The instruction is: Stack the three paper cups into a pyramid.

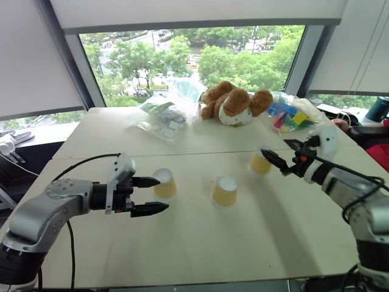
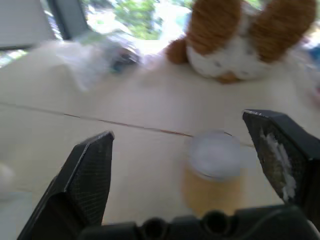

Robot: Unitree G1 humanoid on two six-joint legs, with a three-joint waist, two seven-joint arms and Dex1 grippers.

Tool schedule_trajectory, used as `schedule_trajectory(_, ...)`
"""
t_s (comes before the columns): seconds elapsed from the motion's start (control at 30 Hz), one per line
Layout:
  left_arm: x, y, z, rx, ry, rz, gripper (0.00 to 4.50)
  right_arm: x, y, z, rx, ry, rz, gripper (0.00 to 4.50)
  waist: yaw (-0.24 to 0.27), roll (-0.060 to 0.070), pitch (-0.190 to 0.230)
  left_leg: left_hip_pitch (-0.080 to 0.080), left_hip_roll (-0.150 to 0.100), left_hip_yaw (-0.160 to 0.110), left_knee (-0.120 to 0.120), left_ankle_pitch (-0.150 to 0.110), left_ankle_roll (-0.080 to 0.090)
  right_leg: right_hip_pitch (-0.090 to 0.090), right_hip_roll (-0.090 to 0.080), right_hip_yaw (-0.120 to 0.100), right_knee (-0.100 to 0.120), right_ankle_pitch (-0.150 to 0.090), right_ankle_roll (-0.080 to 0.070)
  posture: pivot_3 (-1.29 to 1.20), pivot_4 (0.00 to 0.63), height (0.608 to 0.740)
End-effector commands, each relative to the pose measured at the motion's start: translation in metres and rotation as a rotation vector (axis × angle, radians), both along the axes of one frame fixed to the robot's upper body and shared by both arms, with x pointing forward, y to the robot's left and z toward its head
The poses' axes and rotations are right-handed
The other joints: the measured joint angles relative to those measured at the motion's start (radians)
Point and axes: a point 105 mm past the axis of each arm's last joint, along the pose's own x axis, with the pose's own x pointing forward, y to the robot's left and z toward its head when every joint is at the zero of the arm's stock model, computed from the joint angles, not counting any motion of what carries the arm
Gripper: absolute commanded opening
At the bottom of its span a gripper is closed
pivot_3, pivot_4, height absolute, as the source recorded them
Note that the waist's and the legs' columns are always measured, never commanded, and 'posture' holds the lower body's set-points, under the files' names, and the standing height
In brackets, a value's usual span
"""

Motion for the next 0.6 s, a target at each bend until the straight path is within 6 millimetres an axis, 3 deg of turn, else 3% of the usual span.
schedule_trajectory(0.03,0.001,-0.002,0.005,0.004,-0.041,-0.007,4.5,0.023,0.001,0.001,-0.038,-0.055,-0.006,4.45,-0.014,0.0,0.0,-0.001,0.0,0.0,0.0,0.0,0.0,-0.001,0.0,0.0,0.001,0.0,0.0,0.0,0.15,0.74)
schedule_trajectory(0.13,-0.002,-0.002,0.001,0.0,-0.027,0.01,4.5,0.044,0.004,-0.005,-0.012,-0.048,0.004,4.45,-0.027,0.0,0.0,-0.001,0.001,0.002,-0.001,0.0,0.0,-0.003,0.0,0.0,0.001,0.0,0.0,0.0,0.15,0.74)
schedule_trajectory(0.27,-0.008,0.004,-0.006,0.021,-0.005,0.038,4.5,0.057,0.011,-0.011,0.021,-0.043,0.024,4.45,-0.043,0.0,0.0,-0.002,0.001,0.002,-0.001,0.0,0.0,-0.003,0.0,0.0,0.002,0.0,0.0,0.0,0.15,0.74)
schedule_trajectory(0.6,-0.015,0.011,-0.012,0.031,0.006,0.087,4.5,0.059,0.022,-0.007,0.068,-0.083,0.056,4.45,-0.043,0.0,0.0,-0.002,0.001,0.002,-0.001,0.0,0.0,-0.003,0.0,0.0,0.001,0.0,0.0,0.0,0.15,0.74)
